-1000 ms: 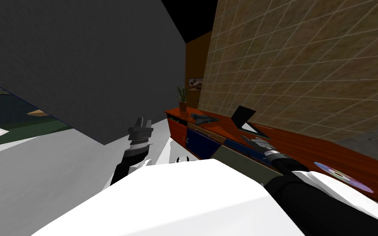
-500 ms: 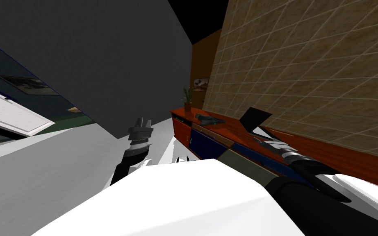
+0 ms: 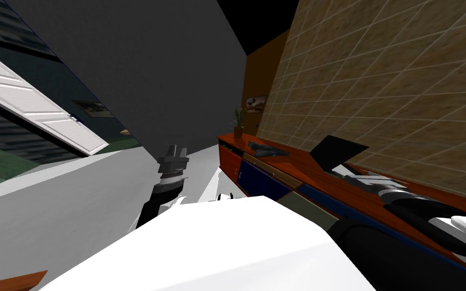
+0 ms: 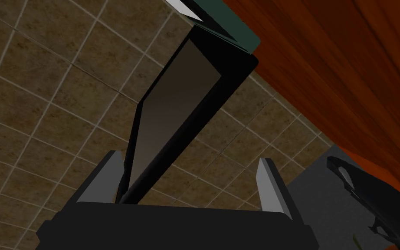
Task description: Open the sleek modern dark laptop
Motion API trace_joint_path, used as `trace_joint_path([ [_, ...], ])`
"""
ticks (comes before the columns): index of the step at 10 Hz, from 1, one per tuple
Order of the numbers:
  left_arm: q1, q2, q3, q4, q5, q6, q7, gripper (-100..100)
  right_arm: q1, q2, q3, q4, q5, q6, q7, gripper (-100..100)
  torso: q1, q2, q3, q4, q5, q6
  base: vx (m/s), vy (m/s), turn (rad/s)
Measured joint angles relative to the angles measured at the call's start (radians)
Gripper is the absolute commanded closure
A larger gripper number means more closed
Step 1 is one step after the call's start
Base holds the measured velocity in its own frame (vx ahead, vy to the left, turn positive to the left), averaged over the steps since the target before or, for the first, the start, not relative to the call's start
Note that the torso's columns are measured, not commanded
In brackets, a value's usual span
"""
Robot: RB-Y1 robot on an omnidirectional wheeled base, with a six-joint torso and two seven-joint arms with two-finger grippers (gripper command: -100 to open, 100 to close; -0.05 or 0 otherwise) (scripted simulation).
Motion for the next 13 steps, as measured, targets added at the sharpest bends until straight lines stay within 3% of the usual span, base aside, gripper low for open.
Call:
trace_joint_path([
  [2, 0.0, 0.0, 0.0, 0.0, 0.0, 0.0, 0.0, 0, 0.008, -0.019, -0.025, 0.065, 0.031, 0.005, 0.012, -100, -0.001, 0.0, 0.0, 0.0, 0.0, 0.0, 0.004, 0.031, 0.1],
  [5, 0.0, 0.0, 0.0, 0.0, 0.0, 0.0, 0.0, 0, 0.065, -0.085, -0.06, 0.118, 0.065, 0.048, -0.005, -100, 0.0, -0.001, 0.0, 0.0, 0.0, -0.001, 0.0, 0.023, 0.141],
  [7, 0.0, 0.0, 0.0, 0.0, 0.0, 0.0, 0.0, 0, 0.063, -0.109, -0.076, 0.175, 0.092, 0.053, 0.005, -100, 0.0, 0.0, 0.0, 0.0, 0.0, 0.0, 0.004, 0.031, 0.125],
  [9, 0.0, 0.0, 0.0, 0.0, 0.0, 0.0, 0.0, 0, 0.104, -0.162, -0.102, 0.226, 0.118, 0.082, -0.006, -100, 0.0, -0.001, -0.001, 0.0, 0.0, 0.0, 0.006, 0.027, 0.106],
  [13, 0.0, 0.0, 0.0, 0.0, 0.0, 0.0, 0.0, 0, 0.12, -0.214, -0.133, 0.308, 0.161, 0.101, -0.001, -100, 0.0, 0.0, 0.0, 0.0, 0.0, 0.0, 0.007, 0.026, 0.105],
])
